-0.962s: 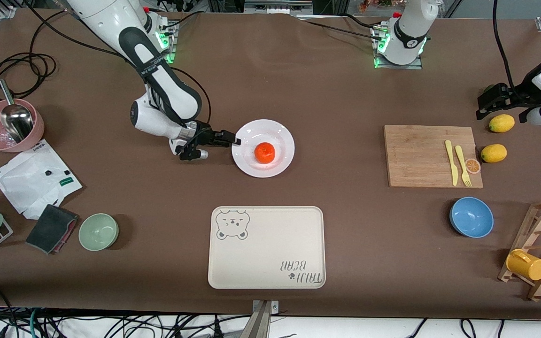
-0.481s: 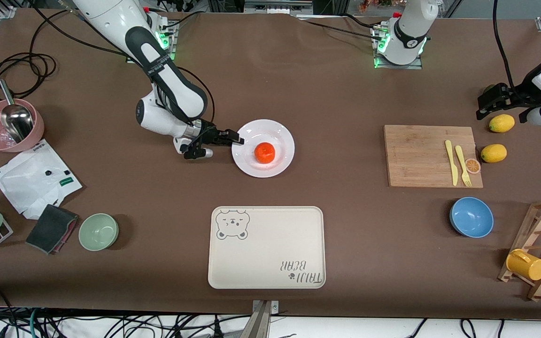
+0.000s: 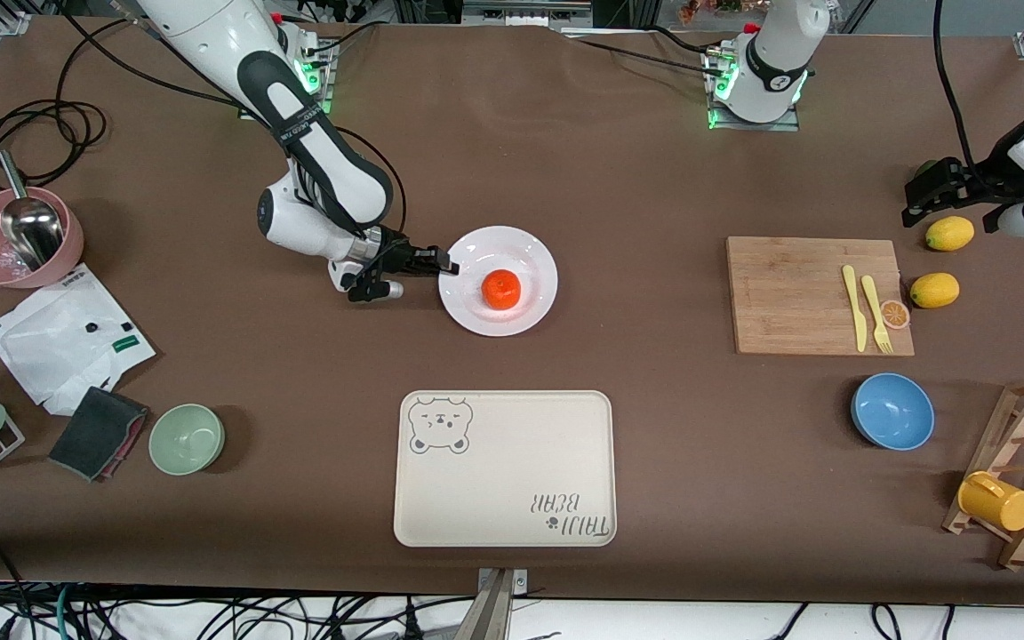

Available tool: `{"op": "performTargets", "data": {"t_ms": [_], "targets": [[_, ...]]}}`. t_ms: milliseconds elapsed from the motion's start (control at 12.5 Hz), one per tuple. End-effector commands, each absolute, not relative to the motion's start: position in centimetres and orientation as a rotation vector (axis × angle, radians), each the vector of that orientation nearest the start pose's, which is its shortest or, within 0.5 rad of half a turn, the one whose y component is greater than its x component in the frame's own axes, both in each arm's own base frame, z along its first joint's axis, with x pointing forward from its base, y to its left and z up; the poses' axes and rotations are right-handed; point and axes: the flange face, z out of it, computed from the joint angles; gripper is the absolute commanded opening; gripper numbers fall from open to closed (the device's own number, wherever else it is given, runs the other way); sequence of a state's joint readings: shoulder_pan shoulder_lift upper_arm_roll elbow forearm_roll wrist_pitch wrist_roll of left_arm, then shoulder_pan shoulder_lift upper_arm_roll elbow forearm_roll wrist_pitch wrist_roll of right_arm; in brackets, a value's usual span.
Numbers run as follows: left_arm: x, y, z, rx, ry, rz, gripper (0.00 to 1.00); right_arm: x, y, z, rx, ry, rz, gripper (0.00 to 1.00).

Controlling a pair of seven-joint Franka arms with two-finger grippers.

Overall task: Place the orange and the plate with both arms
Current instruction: 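Grip the white plate rim with the right gripper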

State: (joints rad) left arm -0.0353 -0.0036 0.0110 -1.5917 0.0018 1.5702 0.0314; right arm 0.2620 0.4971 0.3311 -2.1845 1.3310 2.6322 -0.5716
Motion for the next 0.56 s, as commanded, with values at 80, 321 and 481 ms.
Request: {"op": "performTargets", "data": {"t_ms": [80, 321, 481], "targets": [[55.53, -1.04, 62.16, -3.149, 0.116, 0.036, 1.00, 45.64, 28.83, 14.68, -2.408, 0.109, 0.103, 0.27], [55.53, -1.04, 62.16, -3.149, 0.116, 0.036, 1.00, 45.57, 28.74, 14.25, -2.409, 0.100, 0.104, 0.18], [55.53, -1.04, 62.16, -3.149, 0.116, 0.036, 1.00, 46.01, 28.93, 14.66, -2.402, 0.099, 0.091, 0.07]]}}
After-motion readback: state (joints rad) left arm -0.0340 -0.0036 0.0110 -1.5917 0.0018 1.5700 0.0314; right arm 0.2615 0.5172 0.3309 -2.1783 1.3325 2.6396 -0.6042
